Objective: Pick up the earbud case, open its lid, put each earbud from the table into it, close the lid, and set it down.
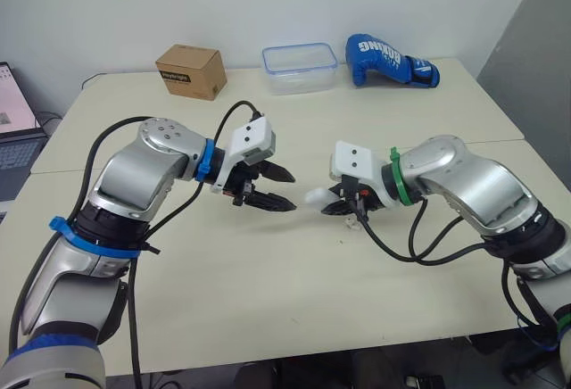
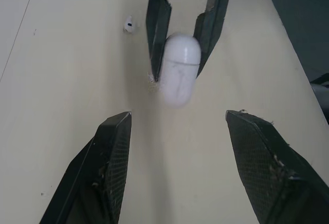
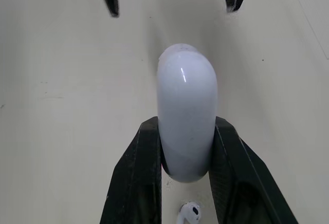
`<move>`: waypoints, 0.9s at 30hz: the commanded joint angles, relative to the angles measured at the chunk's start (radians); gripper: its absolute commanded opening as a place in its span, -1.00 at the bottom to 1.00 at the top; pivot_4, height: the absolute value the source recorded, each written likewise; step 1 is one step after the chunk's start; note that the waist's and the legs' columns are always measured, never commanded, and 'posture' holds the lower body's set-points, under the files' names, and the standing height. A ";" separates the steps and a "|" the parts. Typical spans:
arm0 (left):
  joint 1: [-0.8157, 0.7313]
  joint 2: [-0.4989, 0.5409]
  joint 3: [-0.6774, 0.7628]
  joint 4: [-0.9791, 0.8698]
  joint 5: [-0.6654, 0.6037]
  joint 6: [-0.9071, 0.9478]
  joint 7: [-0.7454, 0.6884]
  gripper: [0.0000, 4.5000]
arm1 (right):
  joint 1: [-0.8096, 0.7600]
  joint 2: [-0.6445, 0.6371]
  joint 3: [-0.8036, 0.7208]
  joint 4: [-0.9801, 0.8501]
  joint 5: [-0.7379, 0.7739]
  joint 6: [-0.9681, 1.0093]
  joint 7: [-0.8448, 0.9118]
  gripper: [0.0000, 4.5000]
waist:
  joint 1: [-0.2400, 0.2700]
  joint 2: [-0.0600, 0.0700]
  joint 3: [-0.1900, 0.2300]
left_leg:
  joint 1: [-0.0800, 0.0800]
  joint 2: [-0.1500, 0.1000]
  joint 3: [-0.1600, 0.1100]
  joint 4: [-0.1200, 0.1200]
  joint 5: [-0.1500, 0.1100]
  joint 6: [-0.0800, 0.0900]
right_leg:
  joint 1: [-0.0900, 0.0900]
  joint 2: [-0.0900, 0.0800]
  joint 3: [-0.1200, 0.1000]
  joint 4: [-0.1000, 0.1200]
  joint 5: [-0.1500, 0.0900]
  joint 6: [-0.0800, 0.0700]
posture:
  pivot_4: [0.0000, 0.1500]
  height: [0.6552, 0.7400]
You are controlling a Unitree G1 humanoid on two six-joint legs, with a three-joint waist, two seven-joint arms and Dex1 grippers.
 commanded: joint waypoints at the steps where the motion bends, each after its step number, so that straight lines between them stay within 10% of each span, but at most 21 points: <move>1: -0.031 -0.004 -0.001 -0.013 0.013 0.007 0.002 0.33 | -0.043 0.020 0.002 0.001 -0.034 0.001 0.017 -0.65 | 0.000 0.000 0.000 | 0.000 0.000 0.000 0.000 0.000 0.000 | 0.000 0.000 0.000 0.000 0.000 0.000 | 1.00 0.78; 24: -0.037 -0.043 -0.026 0.033 0.070 -0.034 -0.008 0.33 | -0.095 0.089 -0.004 0.038 -0.106 0.040 0.057 -0.65 | -0.001 0.000 0.000 | -0.001 0.000 0.000 0.001 0.000 0.000 | -0.001 0.000 0.000 0.001 0.000 0.000 | 1.00 0.78; 27: -0.040 -0.056 -0.023 0.043 0.072 -0.038 0.000 0.08 | -0.098 0.092 -0.008 0.034 -0.104 0.049 0.057 -0.65 | -0.001 0.000 0.000 | -0.001 0.000 0.000 0.001 0.000 0.000 | -0.001 0.000 0.000 0.001 0.000 0.000 | 1.00 0.78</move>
